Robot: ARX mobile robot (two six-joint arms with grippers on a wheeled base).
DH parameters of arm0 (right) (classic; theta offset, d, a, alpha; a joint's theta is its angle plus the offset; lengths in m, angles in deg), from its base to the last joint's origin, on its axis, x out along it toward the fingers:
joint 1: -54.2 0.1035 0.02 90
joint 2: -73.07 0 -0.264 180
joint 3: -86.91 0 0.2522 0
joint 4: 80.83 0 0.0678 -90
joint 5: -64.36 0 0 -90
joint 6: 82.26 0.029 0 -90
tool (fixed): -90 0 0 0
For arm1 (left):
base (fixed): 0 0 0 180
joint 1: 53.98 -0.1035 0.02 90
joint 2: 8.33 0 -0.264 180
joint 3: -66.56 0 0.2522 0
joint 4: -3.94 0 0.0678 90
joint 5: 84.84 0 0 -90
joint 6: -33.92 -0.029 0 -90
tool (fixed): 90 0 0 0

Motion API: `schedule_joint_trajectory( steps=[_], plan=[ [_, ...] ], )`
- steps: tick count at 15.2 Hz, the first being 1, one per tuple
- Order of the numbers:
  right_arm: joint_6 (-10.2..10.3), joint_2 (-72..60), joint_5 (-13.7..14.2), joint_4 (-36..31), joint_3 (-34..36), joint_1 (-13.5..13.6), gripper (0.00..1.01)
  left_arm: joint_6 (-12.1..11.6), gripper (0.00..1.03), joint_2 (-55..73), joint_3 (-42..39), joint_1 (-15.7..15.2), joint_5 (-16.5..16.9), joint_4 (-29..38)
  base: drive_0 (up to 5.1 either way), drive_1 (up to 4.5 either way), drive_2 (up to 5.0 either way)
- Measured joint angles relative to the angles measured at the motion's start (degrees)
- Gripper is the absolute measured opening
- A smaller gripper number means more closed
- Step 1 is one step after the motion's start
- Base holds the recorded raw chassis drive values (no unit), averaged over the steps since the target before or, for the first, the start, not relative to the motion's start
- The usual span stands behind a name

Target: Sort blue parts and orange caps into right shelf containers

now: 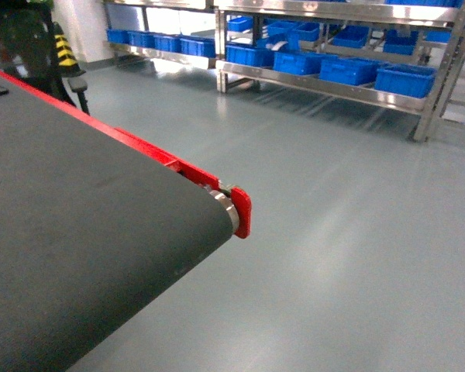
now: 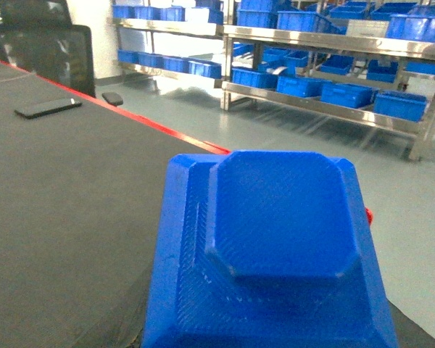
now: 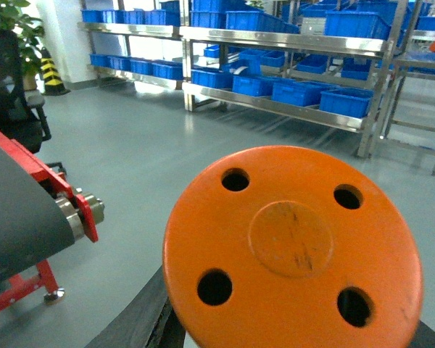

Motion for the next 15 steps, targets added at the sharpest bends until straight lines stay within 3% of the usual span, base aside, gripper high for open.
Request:
schedule_joint_trajectory(
  steps=[15],
  plan=[
    [0.0,0.0,0.0,0.0,0.0,0.0,0.44,0.0,0.42,0.0,0.0,0.0,0.0,0.0,-1.6,-1.57,-1.6]
  ],
)
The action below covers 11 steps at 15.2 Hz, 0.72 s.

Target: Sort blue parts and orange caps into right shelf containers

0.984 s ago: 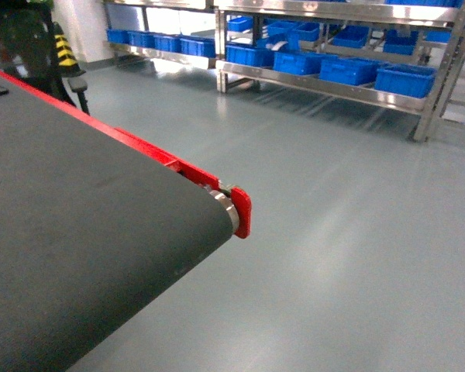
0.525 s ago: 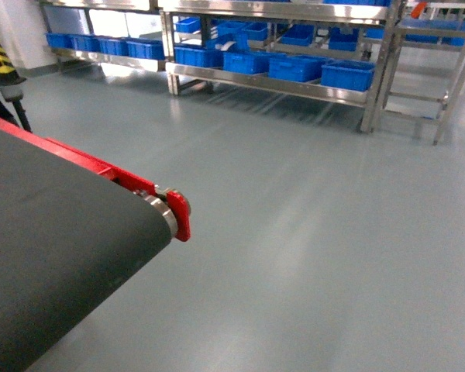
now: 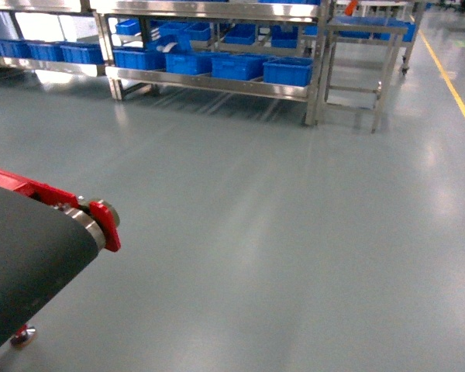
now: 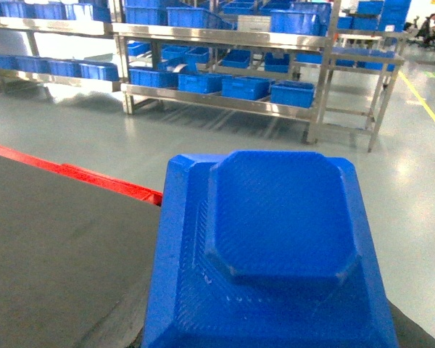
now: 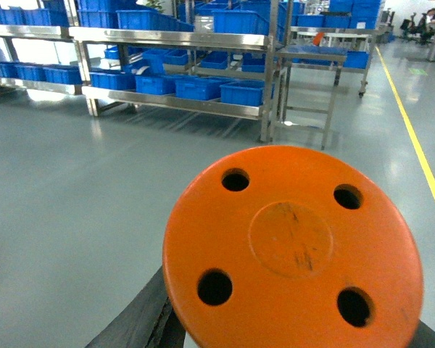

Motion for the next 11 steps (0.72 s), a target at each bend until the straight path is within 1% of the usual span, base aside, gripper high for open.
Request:
schedule_joint_trajectory(
  steps=[11],
  plan=[
    [0.0,0.0,0.0,0.0,0.0,0.0,0.44,0.0,0.42,0.0,0.0,0.0,0.0,0.0,-1.6,-1.6,-1.6]
  ],
)
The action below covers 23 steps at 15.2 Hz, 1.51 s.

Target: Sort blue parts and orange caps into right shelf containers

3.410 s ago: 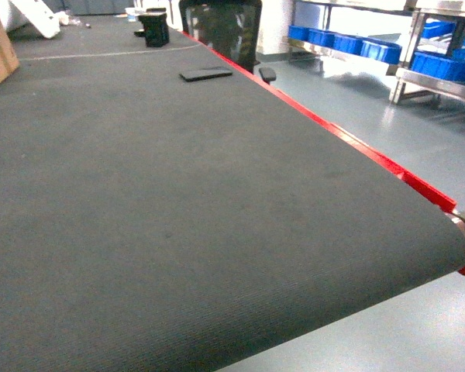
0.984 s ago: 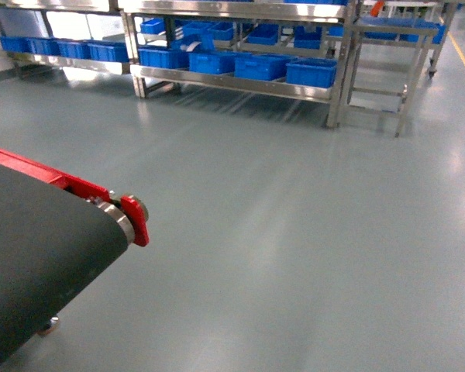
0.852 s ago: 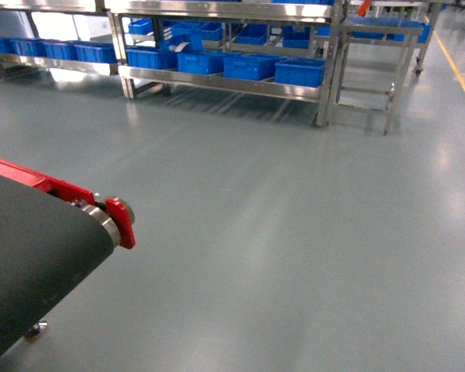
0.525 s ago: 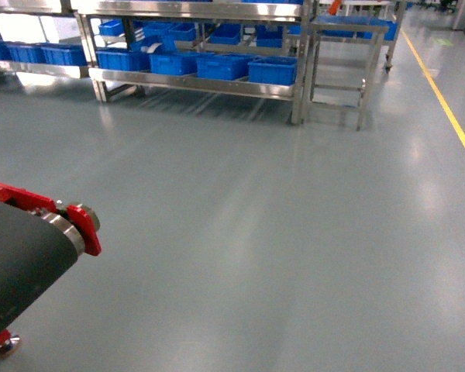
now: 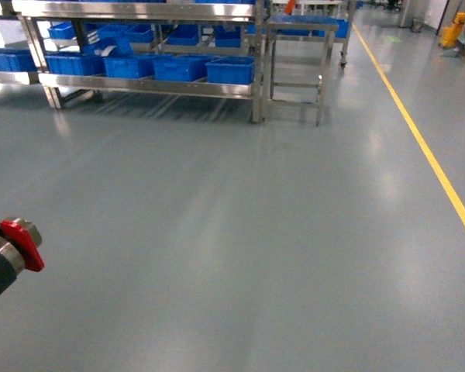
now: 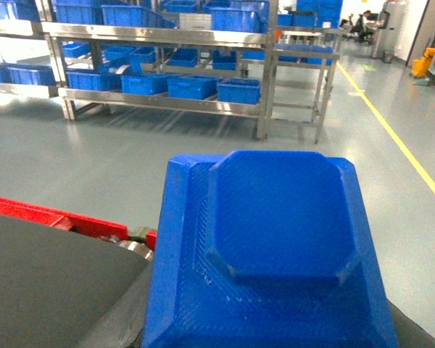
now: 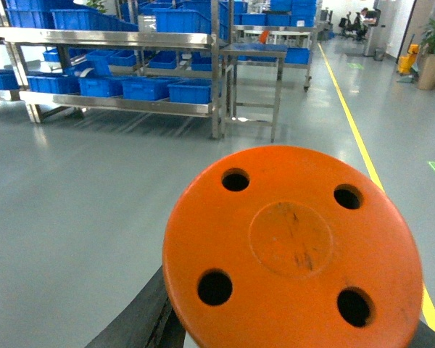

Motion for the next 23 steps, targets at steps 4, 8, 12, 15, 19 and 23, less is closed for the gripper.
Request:
schedule_joint_trajectory(
  steps=[4,8,12,15,19,23],
  plan=[
    [0.0,0.0,-0.02,0.0,0.0,0.0,0.44,0.0,0.42,0.0,0.0,0.0,0.0,0.0,-1.6,-1.62,-1.6],
    [0.0,0.0,0.0,-0.22,0.0,0.0,0.44,0.0,0.42,0.0,0.0,0.02,0.09,0.07,-1.3,-0.23,-2.4],
    [-0.02,0.0,0.0,0.0,0.0,0.0,0.44,0.0,0.42,0.0,0.0,0.02,0.0,-0.02,0.0,4.26,-4.3],
    [0.0,0.0,0.0,-0.13,0.0,0.0,0.44,0.0,0.42,0.0,-0.02,0.02,0.0,-0.02,0.0,4.29,-4.3],
    [-0.02,0.0,-0.02,0.09,0.0,0.0,0.44,0.0,0.42,0.0,-0.02,-0.07,0.02,-0.09,0.0,4.29,-4.3],
    [0.0,0.0,0.0,0.13,0.0,0.0,0.44,0.0,0.42,0.0,0.0,-0.04,0.04,-0.09,0.0,4.27,-4.3]
  ],
)
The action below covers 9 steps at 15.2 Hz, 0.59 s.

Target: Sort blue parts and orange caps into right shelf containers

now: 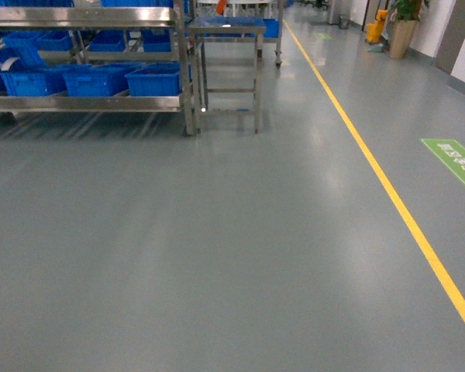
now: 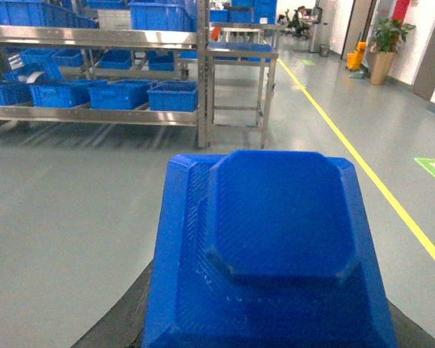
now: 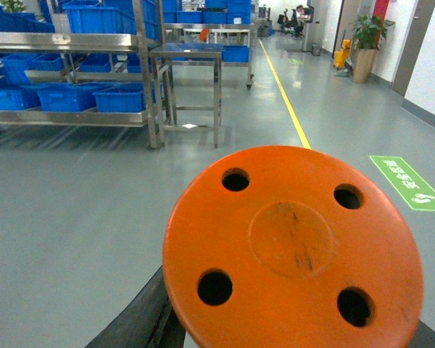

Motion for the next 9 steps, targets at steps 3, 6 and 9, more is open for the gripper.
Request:
schedule_joint_trajectory(
  steps=[3,6,9],
  plan=[
    [0.0,0.0,0.0,-0.09,0.0,0.0,0.44,0.0,0.42,0.0,0.0,0.0,-0.04,0.04,0.0,4.27,-4.3],
    [0.0,0.0,0.0,-0.39,0.0,0.0,0.44,0.0,0.42,0.0,-0.02,0.0,-0.13,0.15,-0.1,4.19,-4.4],
    [0.0,0.0,0.0,-0.31,0.0,0.0,0.44,0.0,0.42,0.0,0.0,0.0,-0.09,0.17,0.0,4.24,-4.3]
  ],
)
